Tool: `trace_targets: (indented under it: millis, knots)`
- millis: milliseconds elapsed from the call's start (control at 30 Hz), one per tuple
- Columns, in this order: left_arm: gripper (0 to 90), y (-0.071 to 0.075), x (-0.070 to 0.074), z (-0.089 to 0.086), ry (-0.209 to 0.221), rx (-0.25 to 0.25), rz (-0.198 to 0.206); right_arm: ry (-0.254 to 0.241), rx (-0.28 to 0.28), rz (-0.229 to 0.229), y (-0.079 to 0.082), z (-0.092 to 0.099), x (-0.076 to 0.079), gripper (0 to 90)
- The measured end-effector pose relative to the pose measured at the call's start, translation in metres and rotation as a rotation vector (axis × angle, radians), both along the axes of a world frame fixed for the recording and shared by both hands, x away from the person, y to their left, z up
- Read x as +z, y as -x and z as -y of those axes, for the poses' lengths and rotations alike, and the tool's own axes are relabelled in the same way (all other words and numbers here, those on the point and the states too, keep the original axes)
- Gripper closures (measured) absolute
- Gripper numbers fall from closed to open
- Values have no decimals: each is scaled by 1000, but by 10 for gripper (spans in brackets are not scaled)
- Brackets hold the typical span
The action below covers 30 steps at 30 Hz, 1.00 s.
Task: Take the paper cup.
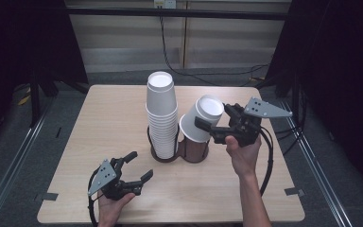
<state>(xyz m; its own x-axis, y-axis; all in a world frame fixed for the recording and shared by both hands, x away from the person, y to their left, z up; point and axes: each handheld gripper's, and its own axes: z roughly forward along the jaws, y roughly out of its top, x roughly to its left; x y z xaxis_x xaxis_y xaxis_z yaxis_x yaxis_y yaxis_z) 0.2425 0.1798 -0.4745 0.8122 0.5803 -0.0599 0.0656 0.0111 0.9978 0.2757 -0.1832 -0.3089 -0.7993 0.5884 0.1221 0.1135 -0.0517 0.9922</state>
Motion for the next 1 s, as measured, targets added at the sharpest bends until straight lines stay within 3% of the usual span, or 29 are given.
trace_targets:
  millis: [67,200,500,733,1000]
  knots:
    - [163,2,4,0,9,-39,-11,7,5,-5,1,-1,-5,224]
    - [164,5,11,3,-20,-67,14,4,20,-14,6,-4,-14,224]
    - [161,4,15,13,-35,-111,27,29,71,-29,15,-15,-32,224]
    - [160,6,19,18,-50,-151,45,10,97,-56,18,-22,-54,225]
    - [159,10,19,23,-60,-190,51,25,130,-80,23,-32,-74,225]
